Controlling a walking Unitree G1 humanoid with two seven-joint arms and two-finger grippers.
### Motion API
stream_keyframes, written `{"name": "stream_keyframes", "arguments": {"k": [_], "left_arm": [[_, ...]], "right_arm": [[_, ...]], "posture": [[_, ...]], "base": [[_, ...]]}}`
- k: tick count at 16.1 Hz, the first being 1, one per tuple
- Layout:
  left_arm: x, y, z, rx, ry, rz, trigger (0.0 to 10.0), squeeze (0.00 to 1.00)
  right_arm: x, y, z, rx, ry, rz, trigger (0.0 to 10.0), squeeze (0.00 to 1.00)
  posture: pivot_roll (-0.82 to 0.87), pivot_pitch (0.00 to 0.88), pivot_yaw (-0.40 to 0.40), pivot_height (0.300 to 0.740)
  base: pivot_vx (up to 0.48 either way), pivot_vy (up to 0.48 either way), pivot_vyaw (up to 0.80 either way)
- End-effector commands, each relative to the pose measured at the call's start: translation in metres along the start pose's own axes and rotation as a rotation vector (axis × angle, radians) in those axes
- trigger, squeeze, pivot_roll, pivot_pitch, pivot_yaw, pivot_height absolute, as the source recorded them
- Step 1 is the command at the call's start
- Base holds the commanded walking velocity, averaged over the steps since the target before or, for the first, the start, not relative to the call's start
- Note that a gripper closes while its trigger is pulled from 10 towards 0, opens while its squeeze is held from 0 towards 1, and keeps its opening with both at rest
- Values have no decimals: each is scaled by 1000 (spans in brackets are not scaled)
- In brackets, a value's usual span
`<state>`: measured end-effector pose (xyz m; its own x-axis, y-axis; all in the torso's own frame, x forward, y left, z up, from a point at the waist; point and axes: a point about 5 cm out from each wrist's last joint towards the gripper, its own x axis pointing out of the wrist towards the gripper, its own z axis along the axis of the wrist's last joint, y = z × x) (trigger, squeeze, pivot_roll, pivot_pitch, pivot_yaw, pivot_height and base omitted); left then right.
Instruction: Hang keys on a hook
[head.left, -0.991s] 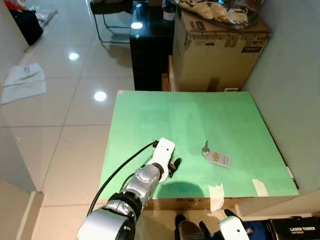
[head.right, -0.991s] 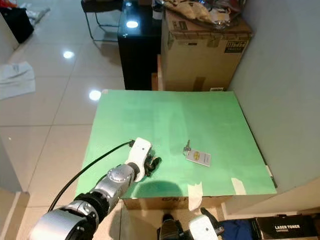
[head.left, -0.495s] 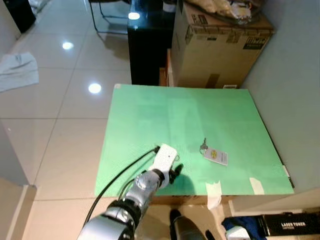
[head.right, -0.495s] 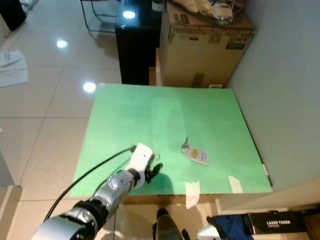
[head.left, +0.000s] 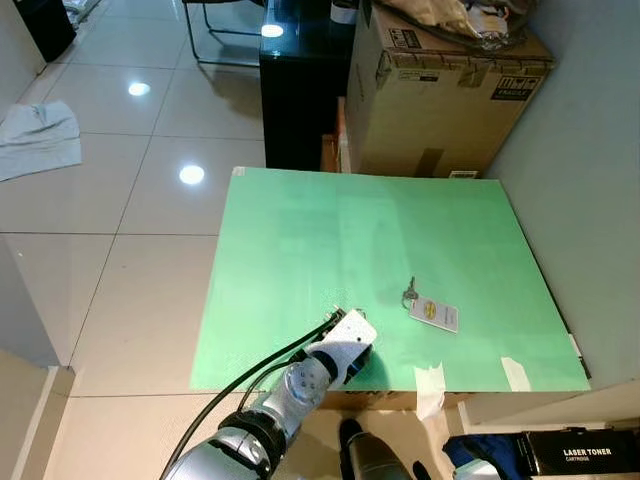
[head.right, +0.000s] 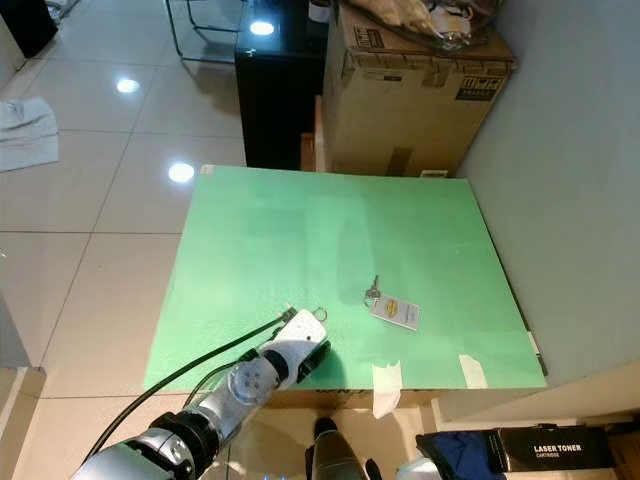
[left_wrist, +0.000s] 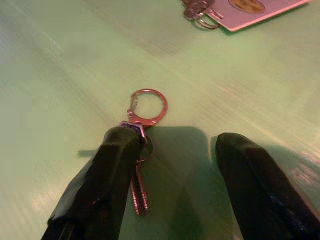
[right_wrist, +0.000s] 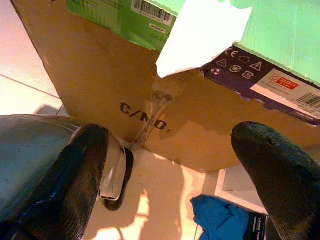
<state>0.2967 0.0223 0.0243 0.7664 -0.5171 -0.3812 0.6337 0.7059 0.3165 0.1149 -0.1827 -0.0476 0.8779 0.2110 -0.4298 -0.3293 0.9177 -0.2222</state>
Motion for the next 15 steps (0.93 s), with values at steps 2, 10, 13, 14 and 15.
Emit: {"name": "stream_keyframes", "arguments": {"k": [2, 10, 13, 14, 15], "left_arm": [[4, -41, 14, -111, -49, -54, 10000, 0], [7, -53, 23, -135, -45, -55, 10000, 0], [8, -50, 14, -234, 59, -23, 10000, 0], [8, -48, 12, -281, 90, -12, 10000, 0], [8, -47, 12, -286, 95, -9, 10000, 0]], "right_arm": [[-13, 20, -23, -7, 123, 85, 10000, 0], [0, 14, -16, -15, 98, 77, 10000, 0], [-1, 14, -12, -17, 75, 78, 10000, 0], [-3, 14, -10, -16, 66, 79, 10000, 0], [-4, 15, -9, -16, 60, 79, 10000, 0]], "posture": [[-458, 273, -10, 740], [-465, 251, -11, 740], [-475, 257, -11, 740], [-477, 258, -10, 740], [-481, 262, -9, 740]], "base": [[0, 0, 0], [0, 0, 0], [0, 0, 0], [0, 0, 0], [0, 0, 0]]}}
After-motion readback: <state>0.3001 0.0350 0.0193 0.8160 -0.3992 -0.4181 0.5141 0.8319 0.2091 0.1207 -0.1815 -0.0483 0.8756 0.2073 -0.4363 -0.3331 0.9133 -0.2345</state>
